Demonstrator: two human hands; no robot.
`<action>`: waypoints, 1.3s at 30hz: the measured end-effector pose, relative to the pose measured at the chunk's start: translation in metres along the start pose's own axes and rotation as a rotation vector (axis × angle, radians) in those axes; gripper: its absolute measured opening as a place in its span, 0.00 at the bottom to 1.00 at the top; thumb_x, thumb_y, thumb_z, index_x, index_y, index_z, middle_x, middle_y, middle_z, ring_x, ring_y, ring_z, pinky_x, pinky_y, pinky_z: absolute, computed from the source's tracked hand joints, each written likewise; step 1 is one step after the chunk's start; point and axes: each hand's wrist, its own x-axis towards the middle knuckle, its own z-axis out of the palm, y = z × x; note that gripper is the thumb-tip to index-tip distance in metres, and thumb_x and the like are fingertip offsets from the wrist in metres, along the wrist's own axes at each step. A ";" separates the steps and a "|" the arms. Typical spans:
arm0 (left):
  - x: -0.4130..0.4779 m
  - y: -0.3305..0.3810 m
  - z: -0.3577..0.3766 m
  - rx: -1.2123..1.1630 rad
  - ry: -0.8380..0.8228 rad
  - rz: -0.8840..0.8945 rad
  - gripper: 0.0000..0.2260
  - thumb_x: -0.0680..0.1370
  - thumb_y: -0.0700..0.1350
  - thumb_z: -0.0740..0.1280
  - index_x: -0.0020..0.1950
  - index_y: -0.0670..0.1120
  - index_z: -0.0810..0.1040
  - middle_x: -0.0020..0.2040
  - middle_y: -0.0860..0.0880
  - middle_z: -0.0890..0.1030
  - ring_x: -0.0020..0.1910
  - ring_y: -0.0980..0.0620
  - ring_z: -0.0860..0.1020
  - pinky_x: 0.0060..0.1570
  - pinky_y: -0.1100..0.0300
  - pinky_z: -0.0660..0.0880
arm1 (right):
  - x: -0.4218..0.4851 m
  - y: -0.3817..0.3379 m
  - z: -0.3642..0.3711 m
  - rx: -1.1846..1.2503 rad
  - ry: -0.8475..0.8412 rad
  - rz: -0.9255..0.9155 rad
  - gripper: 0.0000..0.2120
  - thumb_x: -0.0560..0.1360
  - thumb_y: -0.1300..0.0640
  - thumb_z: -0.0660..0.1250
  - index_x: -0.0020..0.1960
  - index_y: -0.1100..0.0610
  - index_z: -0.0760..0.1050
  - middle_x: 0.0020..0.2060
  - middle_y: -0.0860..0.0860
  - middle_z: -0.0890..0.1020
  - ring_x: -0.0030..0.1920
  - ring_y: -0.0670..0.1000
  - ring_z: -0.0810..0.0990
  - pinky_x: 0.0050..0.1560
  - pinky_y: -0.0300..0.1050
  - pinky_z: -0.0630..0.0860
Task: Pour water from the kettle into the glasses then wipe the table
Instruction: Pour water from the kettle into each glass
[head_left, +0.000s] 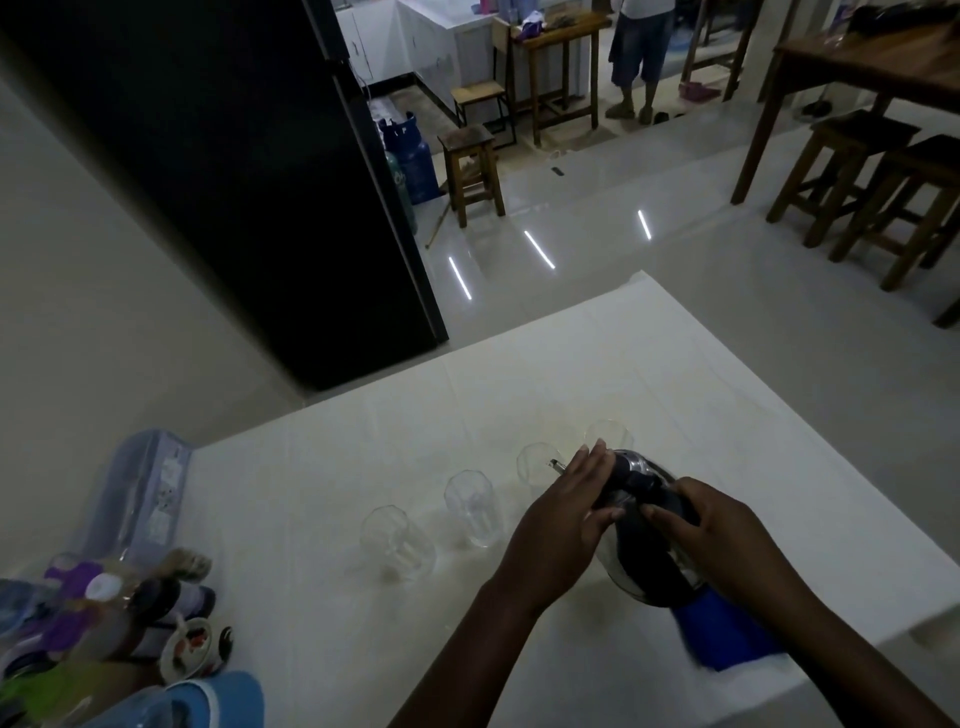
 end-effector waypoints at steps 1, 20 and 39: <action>0.000 0.000 0.000 -0.004 0.002 0.003 0.24 0.81 0.46 0.61 0.76 0.49 0.58 0.77 0.54 0.57 0.74 0.62 0.50 0.71 0.59 0.59 | 0.001 0.001 0.000 -0.005 -0.002 0.004 0.11 0.74 0.52 0.66 0.36 0.42 0.67 0.32 0.44 0.76 0.35 0.43 0.74 0.32 0.38 0.67; 0.004 -0.004 -0.003 -0.028 -0.015 0.008 0.24 0.81 0.46 0.61 0.76 0.49 0.58 0.76 0.55 0.58 0.74 0.63 0.51 0.70 0.62 0.58 | 0.005 -0.003 -0.001 -0.027 -0.012 0.017 0.11 0.74 0.52 0.66 0.37 0.43 0.67 0.32 0.43 0.75 0.36 0.42 0.74 0.32 0.37 0.66; -0.001 0.000 -0.006 -0.059 -0.021 -0.024 0.24 0.81 0.46 0.61 0.76 0.50 0.57 0.76 0.56 0.57 0.74 0.65 0.51 0.70 0.66 0.56 | 0.003 -0.015 -0.005 -0.039 -0.042 0.003 0.11 0.74 0.52 0.66 0.37 0.41 0.66 0.33 0.42 0.74 0.35 0.41 0.73 0.32 0.34 0.64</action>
